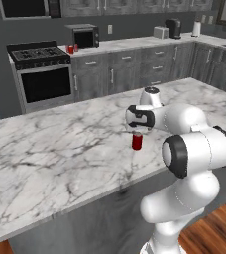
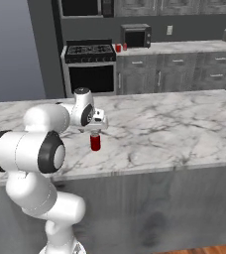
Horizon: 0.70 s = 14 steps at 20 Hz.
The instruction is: Four empty soda cans are scattered around the kitchen. Gather all the cans and cluster them next to the stove for recycling.
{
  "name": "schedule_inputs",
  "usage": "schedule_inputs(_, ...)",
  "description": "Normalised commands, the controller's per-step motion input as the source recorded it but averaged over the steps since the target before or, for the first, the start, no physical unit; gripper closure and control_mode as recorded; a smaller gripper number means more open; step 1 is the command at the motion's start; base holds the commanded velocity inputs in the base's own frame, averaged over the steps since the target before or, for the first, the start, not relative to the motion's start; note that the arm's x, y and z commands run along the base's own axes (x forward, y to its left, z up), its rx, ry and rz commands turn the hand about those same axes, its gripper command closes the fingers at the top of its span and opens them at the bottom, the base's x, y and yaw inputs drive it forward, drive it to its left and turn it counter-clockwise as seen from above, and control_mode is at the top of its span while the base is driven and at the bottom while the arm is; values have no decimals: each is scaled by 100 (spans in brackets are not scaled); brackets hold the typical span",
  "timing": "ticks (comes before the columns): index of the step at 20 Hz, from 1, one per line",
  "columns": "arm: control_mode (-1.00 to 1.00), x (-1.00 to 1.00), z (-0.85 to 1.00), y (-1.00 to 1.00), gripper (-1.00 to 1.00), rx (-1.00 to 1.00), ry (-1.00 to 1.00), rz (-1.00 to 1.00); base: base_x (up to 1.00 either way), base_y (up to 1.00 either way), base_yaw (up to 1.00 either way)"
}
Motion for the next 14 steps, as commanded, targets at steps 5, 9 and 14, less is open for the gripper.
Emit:
schedule_inputs(5, -100, 9, -10, 0, -100, 0, 0, 0, 0, 0, 0)
schedule_inputs(9, -100, 10, -9, 0, -100, 0, -2, 0, 0, 0, 0)
schedule_inputs(14, -100, 7, -7, 0, -100, 0, -2, 0, 0, 0, 0)
